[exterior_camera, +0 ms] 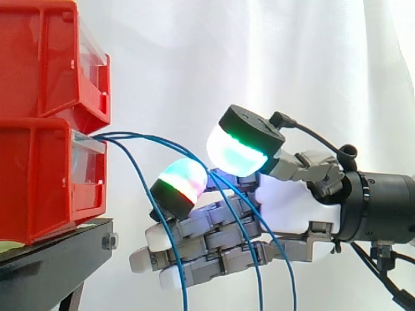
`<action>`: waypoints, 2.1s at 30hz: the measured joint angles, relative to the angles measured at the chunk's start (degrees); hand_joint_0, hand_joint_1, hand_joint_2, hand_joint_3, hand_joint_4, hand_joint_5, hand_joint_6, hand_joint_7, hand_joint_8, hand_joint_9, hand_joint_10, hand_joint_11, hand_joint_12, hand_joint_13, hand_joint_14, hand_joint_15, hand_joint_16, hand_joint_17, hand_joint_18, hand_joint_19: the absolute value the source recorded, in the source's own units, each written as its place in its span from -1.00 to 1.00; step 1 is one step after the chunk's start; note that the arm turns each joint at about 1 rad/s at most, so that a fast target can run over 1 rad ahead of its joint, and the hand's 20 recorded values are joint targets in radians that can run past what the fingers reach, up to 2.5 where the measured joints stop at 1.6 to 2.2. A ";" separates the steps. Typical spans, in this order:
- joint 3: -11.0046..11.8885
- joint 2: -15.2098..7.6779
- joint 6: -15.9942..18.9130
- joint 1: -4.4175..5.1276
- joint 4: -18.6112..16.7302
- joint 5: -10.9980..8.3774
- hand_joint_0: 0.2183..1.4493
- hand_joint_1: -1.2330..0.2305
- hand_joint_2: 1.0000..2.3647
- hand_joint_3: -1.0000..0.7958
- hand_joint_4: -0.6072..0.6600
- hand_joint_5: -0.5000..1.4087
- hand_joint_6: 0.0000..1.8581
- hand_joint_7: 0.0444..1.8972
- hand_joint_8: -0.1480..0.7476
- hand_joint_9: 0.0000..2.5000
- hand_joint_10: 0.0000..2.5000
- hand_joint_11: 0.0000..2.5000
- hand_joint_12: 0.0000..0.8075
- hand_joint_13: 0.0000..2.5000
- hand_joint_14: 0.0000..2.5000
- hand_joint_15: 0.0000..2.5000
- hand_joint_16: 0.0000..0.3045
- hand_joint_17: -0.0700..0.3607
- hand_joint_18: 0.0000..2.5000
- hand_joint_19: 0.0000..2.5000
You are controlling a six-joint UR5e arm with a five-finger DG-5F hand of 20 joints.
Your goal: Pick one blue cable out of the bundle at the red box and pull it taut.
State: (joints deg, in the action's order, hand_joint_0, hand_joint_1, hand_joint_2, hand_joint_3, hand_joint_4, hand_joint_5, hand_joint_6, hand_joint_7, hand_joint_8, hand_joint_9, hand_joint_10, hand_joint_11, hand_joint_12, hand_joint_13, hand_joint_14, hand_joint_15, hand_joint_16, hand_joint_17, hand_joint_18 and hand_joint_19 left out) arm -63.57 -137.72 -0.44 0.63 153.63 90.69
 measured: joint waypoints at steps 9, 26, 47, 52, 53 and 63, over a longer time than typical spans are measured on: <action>0.02 1.70 -1.61 -0.44 4.03 0.01 -0.52 -0.24 -1.00 -0.44 0.27 -0.59 -0.20 0.12 0.03 -0.47 -0.99 -0.72 -0.11 -0.76 -1.00 -0.87 -0.66 -0.13 -0.83 -0.81; 0.02 3.63 -3.85 -0.55 6.75 0.28 -0.41 -0.34 -0.98 -0.11 0.27 -0.61 -0.17 0.17 0.05 -0.48 -0.99 -0.69 -0.11 -0.76 -1.00 -0.87 -0.66 -0.13 -0.83 -0.82; 0.02 4.17 -4.94 -0.37 6.77 0.19 -0.50 -0.46 -1.00 -0.44 0.28 -0.62 -0.14 0.08 0.01 -0.51 -0.99 -0.70 -0.12 -0.79 -1.00 -0.91 -0.66 -0.14 -0.83 -0.87; 0.02 4.17 -4.92 -0.34 6.95 0.18 -0.49 -0.20 -1.00 -0.44 0.19 -0.60 -0.16 0.12 0.01 -0.48 -0.99 -0.71 -0.13 -0.78 -1.00 -0.90 -0.66 -0.14 -0.85 -0.83; 0.02 4.16 -4.92 -0.34 7.00 0.19 -0.45 -0.16 -1.00 -0.42 0.18 -0.60 -0.17 0.13 0.00 -0.47 -0.99 -0.70 -0.15 -0.78 -1.00 -0.90 -0.67 -0.15 -0.85 -0.83; 0.02 4.16 -4.93 -0.37 7.12 0.19 -0.40 -0.37 -0.98 -0.18 0.27 -0.62 -0.11 0.13 0.03 -0.49 -0.99 -0.69 -0.13 -0.78 -1.00 -0.89 -0.66 -0.14 -0.85 -0.85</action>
State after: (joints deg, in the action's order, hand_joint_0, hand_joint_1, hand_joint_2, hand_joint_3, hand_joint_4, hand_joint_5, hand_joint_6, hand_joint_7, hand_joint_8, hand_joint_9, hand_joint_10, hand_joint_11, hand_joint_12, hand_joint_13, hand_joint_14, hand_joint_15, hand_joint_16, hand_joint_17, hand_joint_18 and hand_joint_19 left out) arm -63.54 -133.56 -5.37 0.26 160.75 90.88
